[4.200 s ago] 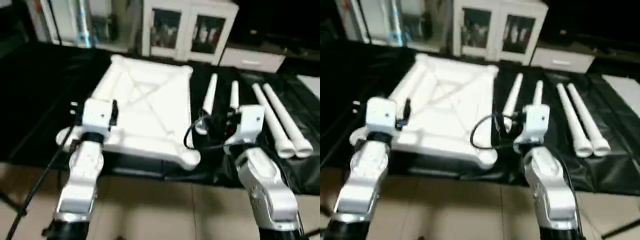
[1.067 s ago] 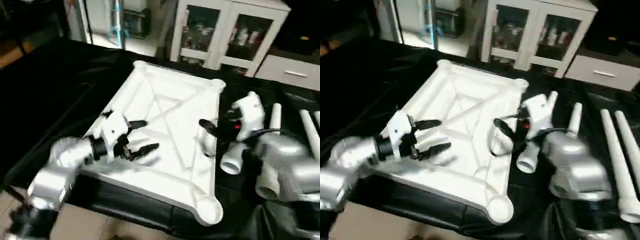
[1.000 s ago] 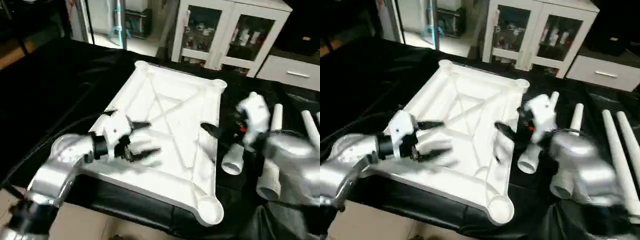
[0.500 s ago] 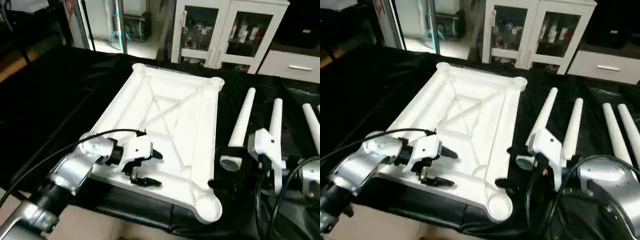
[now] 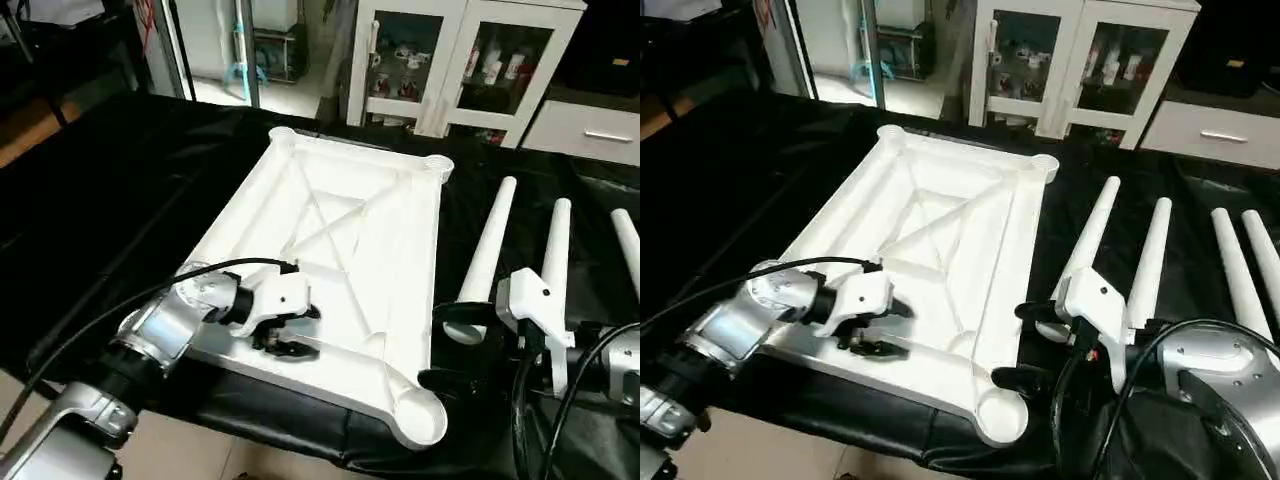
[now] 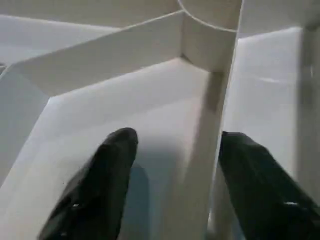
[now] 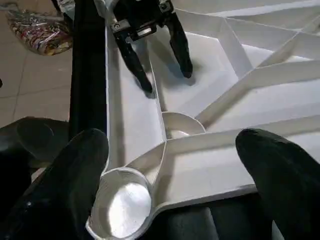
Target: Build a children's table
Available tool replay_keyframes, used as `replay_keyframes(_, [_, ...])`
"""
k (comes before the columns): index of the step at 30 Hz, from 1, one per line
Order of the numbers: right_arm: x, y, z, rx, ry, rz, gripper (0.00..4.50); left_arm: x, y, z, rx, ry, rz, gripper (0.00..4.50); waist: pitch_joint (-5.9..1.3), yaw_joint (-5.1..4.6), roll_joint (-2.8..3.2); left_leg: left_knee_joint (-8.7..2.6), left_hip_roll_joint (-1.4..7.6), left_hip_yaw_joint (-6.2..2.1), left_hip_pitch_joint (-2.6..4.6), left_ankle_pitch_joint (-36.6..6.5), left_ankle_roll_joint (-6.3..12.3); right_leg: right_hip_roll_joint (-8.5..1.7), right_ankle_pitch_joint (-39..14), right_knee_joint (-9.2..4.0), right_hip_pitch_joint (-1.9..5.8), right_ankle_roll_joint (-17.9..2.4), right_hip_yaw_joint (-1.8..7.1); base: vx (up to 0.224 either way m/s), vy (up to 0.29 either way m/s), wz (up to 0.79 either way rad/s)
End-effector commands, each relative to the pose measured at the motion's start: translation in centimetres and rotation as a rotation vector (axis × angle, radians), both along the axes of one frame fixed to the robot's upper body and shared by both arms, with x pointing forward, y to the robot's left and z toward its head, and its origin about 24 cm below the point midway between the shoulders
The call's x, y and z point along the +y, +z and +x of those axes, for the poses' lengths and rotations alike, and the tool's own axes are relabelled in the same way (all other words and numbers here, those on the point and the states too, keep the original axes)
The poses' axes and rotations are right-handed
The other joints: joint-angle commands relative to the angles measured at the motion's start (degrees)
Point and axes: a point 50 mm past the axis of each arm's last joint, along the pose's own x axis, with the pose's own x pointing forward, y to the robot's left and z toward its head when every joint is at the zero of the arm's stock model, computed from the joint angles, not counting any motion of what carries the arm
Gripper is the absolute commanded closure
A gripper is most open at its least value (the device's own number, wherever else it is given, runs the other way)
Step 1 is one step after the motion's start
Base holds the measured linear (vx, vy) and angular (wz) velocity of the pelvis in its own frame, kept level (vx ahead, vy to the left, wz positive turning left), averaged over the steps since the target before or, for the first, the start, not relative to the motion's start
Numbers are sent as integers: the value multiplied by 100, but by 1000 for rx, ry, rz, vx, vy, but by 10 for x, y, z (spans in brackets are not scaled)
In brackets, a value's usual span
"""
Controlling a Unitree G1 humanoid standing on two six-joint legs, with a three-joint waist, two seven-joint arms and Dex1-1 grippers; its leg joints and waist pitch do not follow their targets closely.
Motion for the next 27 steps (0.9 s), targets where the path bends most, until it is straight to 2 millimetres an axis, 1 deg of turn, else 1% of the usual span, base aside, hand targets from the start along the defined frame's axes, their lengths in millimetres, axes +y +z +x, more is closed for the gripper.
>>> replay_keyframes(1, [2,2,-1,-10,7,-11,0,0,2,1,-7,-11,-3,169,-306,6,-62,-470,393,-146,-1,-641,249,-538,-1079,-478,294,-1216,313,0,0,0])
replay_keyframes(2, [2,2,-1,-10,7,-11,0,0,2,1,-7,-13,-2,186,-306,6,-62,-470,393,-146,-1,-641,249,-538,-1079,-478,294,-1216,313,0,0,0])
replay_keyframes(3, [2,2,0,-11,5,-11,0,0,1,0,-4,-9,-14,198,-308,7,-48,-470,395,-148,6,-645,240,-538,-1139,-482,282,-1184,314,0,0,0])
replay_keyframes(5, [2,2,0,-13,3,-11,0,-1,1,1,-6,-4,-22,204,-310,6,-50,-470,396,-150,4,-626,241,-534,-1101,-476,284,-1181,313,0,0,0])
replay_keyframes(6, [2,1,1,-15,-3,-10,0,-1,2,0,-14,7,-36,217,-316,10,-55,-466,397,-152,-4,-532,265,-538,-949,-458,287,-1199,312,0,0,0])
replay_keyframes(8, [2,0,1,-17,-7,-7,0,-2,2,0,-16,16,-43,237,-315,9,-54,-464,395,-149,1,-533,273,-535,-929,-458,282,-1212,311,0,0,0])
replay_keyframes(10, [2,0,2,-19,-11,-4,0,-1,2,0,-20,24,-38,244,-308,8,-51,-470,398,-151,-2,-589,267,-541,-1049,-469,282,-1200,310,0,0,0])
replay_keyframes(11, [3,-1,2,-19,-14,-4,0,0,1,0,-23,28,-34,249,-307,6,-73,-472,399,-149,-2,-605,268,-540,-1082,-474,281,-1192,309,0,0,0])
replay_keyframes(12, [3,-1,2,-18,-15,-3,0,1,-1,-1,-23,35,-21,249,-305,8,-62,-475,403,-154,-4,-628,253,-546,-1131,-471,282,-1185,309,0,0,0])
replay_keyframes(15, [3,-3,2,-19,-23,-4,0,6,-4,-1,-32,63,14,284,-293,3,-58,-482,397,-154,-5,-681,231,-542,-1271,-493,277,-1136,312,0,0,0])
replay_keyframes(16, [3,-3,3,-20,-25,-5,0,7,-5,-1,-36,77,21,289,-287,-1,-61,-486,397,-154,0,-732,211,-541,-1397,-506,269,-1083,313,0,0,0])
replay_keyframes(18, [2,-2,3,-23,-30,-7,0,11,-7,1,-47,108,38,316,-278,0,-61,-488,391,-152,6,-809,189,-540,-1569,-528,260,-1037,316,0,0,0])
replay_keyframes(22, [2,-2,5,-31,-38,-12,0,18,-8,4,-61,142,58,346,-273,-17,-65,-495,377,-160,-1,-864,167,-528,-1801,-551,255,-902,311,0,0,0])
replay_keyframes(23, [1,-2,5,-33,-40,-13,0,20,-8,5,-64,155,67,346,-276,-18,-59,-493,382,-161,9,-869,156,-529,-1825,-553,245,-887,314,0,0,0])
replay_keyframes(24, [1,-2,6,-37,-46,-16,0,25,-9,7,-73,188,86,373,-279,-14,-63,-495,383,-160,6,-857,155,-529,-1787,-554,244,-895,317,0,0,0])
replay_keyframes(27, [0,-2,7,-44,-53,-19,0,30,-9,8,-77,219,95,380,-276,-18,-55,-508,389,-169,-6,-833,149,-531,-1691,-541,250,-921,313,0,0,0])
